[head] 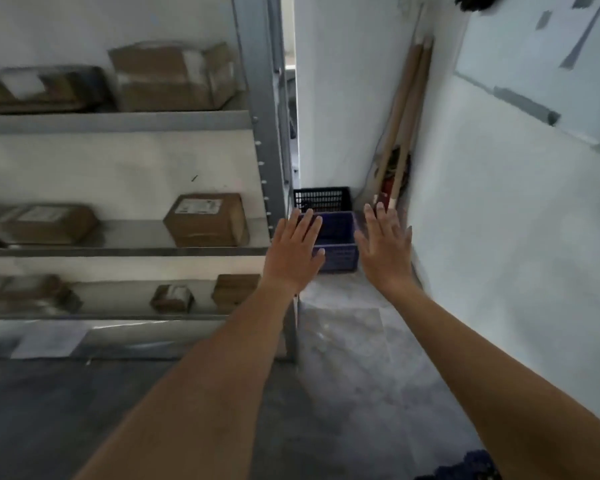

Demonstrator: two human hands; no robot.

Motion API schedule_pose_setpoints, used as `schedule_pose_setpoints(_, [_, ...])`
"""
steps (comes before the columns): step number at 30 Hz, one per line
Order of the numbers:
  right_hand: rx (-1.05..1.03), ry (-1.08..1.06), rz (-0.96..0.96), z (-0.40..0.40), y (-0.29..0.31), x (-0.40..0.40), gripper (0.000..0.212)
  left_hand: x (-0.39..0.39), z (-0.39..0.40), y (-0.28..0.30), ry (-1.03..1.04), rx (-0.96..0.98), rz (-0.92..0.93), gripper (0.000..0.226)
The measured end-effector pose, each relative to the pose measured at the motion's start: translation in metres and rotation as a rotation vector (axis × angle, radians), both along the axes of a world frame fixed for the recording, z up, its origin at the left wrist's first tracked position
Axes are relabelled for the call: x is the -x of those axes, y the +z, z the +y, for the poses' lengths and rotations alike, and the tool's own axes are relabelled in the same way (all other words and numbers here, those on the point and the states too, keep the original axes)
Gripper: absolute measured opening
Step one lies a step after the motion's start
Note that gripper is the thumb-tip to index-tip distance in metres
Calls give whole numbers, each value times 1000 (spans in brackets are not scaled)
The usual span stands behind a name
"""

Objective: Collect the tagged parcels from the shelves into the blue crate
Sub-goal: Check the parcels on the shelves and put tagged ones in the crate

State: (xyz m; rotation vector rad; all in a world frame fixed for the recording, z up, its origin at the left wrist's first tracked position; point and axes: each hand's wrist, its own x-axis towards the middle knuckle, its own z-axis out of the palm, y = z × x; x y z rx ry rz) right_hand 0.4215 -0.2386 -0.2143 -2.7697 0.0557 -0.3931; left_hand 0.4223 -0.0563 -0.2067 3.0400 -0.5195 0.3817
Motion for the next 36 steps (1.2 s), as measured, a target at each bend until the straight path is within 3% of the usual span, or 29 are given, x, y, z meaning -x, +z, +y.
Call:
schedule_pose_setpoints(12, [28,368,-19,258,-9,-25,57,20,234,-13,329,22,-45,64])
schedule_pose_setpoints(18, [-25,526,28,340,-49,-55,56,9,325,-48,471,17,21,63])
schedule_pose_setpoints(23, [-25,703,129,385,-119,-87,51,-24,377,-97,550,71,99,62])
schedule_pose_setpoints(30, [-64,729,333,441,-194,-132,61,-58,429,-161,606,167,289,64])
schedule_pose_setpoints(36, [-170,600,455,478,-255,-148,51,-79,480,-221,638,240,404,63])
